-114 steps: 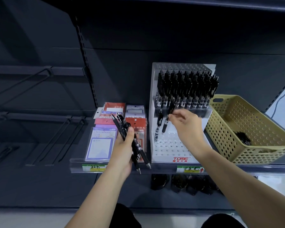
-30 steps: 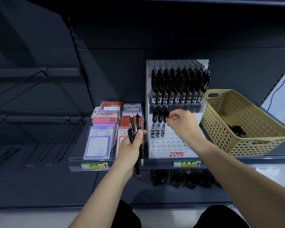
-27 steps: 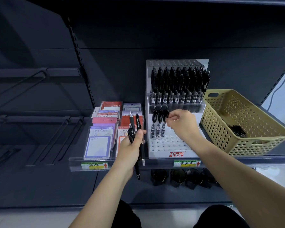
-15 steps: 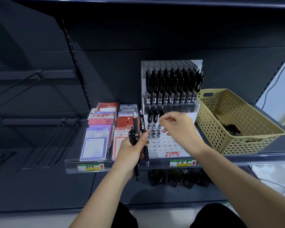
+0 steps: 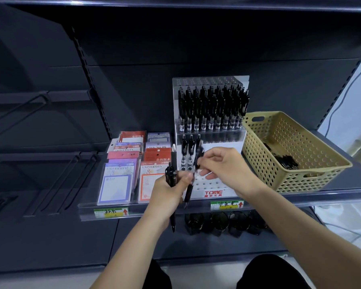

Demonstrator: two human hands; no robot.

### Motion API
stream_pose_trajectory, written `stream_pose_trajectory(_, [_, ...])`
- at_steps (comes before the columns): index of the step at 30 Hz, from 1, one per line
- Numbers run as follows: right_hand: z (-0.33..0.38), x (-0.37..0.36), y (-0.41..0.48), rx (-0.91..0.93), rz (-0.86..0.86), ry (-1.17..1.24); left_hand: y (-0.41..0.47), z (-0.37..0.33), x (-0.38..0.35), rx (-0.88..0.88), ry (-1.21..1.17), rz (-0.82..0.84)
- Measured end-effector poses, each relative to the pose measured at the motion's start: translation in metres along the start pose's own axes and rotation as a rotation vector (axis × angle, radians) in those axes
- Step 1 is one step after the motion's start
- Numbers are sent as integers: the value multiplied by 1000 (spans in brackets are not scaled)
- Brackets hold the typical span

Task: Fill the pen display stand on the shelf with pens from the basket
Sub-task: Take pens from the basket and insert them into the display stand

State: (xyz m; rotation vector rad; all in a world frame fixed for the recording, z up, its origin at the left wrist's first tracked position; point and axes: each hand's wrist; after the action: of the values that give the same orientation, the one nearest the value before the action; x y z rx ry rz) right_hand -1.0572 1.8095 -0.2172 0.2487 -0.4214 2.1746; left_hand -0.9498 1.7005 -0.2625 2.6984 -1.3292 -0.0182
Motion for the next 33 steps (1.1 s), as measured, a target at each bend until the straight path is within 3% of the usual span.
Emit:
stream_pose_trajectory(9, [16, 44, 26, 151, -420, -2, 3, 1, 6, 62, -32, -79])
stream_pose_trajectory(21, [8, 15, 46, 229, -384, -274, 3, -7, 12, 105, -99, -147])
stream_pose_trajectory(33, [-10, 6, 53, 130, -335, -406, 5, 0, 15, 59, -128, -94])
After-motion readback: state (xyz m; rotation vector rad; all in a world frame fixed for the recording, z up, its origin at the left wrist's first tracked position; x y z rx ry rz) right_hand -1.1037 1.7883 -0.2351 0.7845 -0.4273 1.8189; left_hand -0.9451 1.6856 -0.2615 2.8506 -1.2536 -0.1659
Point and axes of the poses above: each hand's wrist, its own y-axis towards the middle knuckle, its own x-axis out of the back of the hand, z = x × y, and after that the axes turned 12 degrees about -x, right-handed
